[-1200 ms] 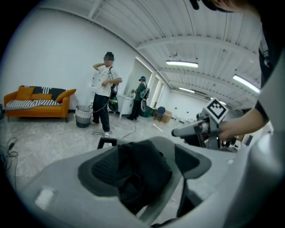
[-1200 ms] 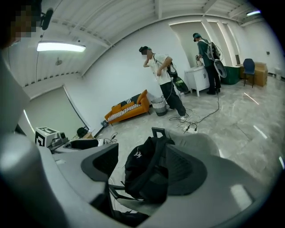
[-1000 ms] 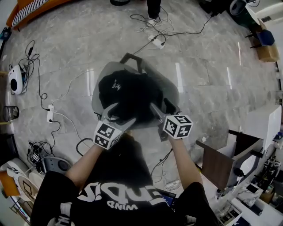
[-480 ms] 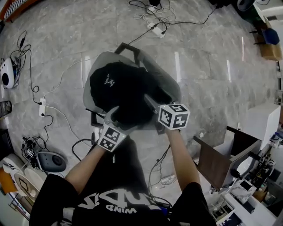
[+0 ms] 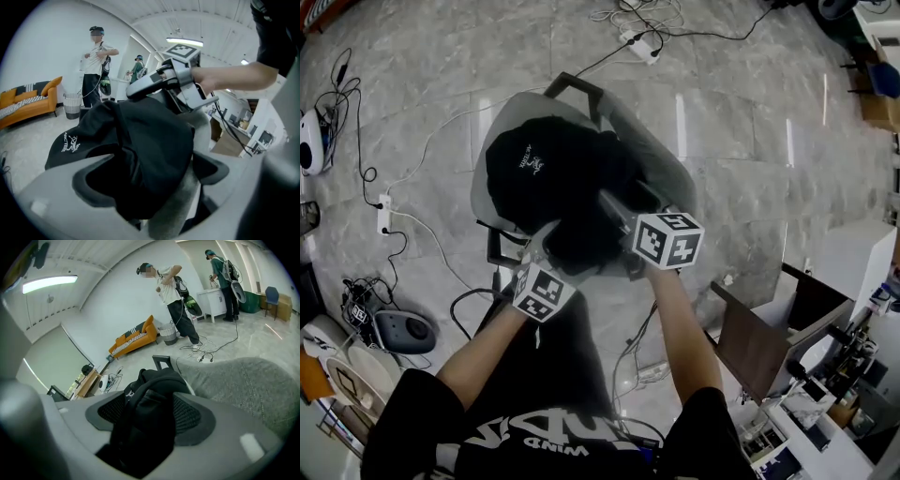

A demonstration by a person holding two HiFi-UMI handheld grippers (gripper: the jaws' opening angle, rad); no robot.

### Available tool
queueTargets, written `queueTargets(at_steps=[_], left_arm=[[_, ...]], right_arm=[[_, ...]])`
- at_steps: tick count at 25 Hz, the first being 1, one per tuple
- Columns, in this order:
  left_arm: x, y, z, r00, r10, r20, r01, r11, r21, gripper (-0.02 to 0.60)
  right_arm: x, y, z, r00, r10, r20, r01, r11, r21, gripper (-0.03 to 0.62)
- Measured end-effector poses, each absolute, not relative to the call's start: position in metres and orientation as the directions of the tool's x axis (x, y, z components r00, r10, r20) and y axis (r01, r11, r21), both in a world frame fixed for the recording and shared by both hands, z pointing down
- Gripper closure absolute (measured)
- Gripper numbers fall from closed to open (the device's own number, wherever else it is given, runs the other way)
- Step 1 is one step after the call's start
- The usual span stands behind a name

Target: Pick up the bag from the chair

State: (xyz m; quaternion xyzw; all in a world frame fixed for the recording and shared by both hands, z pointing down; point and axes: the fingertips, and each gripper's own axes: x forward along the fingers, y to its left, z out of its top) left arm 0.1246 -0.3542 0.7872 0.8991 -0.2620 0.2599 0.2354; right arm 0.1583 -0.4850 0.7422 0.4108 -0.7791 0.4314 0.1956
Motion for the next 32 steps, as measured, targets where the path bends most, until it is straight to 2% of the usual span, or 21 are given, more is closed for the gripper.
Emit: queueTargets(at_steps=[3,7,11,12,14,19,21,24,32], left_arm=[[0.129,-0.351,0.782,0.739,-0.347,0.578,-0.574,-0.772,0.271,0.067],[0.132,-0.350,0.789,0.736,-0.345,0.583,-0.574,-0.774,0.267,0.104],[0.128,-0.356,0.807,0.706,-0.350,0.616,-0.611,-0.740,0.281,0.183],[0.127,-0.358,0.806,0.706,-0.355,0.613,-0.619,-0.730,0.290,0.212],[0.122,-0.362,0.803,0.704,-0.373,0.605,-0.635,-0.711,0.301,0.335],[0.113,-0.370,0.793,0.710,-0.376,0.596,-0.642,-0.694,0.326,0.494],[0.113,-0.372,0.784,0.723,-0.368,0.585,-0.633,-0.691,0.348,0.535],[0.111,-0.375,0.766,0.746,-0.355,0.563,-0.622,-0.672,0.401,0.548],[0.081,-0.398,0.693,0.736,-0.415,0.535,-0.658,-0.627,0.418,0.554]], right_arm=[[0.158,-0.489,0.743,-0.593,-0.476,0.649,-0.802,0.278,-0.529,0.276],[0.155,-0.490,0.745,-0.597,-0.471,0.649,-0.799,0.282,-0.531,0.278],[0.153,-0.489,0.750,-0.593,-0.465,0.657,-0.803,0.289,-0.521,0.296],[0.154,-0.489,0.750,-0.590,-0.467,0.659,-0.806,0.289,-0.517,0.307],[0.155,-0.491,0.749,-0.585,-0.474,0.658,-0.809,0.289,-0.511,0.332],[0.154,-0.489,0.743,-0.589,-0.478,0.652,-0.808,0.309,-0.502,0.427],[0.156,-0.486,0.740,-0.592,-0.480,0.647,-0.805,0.317,-0.502,0.468],[0.158,-0.484,0.729,-0.608,-0.478,0.634,-0.794,0.343,-0.502,0.520],[0.150,-0.479,0.672,-0.659,-0.532,0.531,-0.745,0.370,-0.554,0.540]])
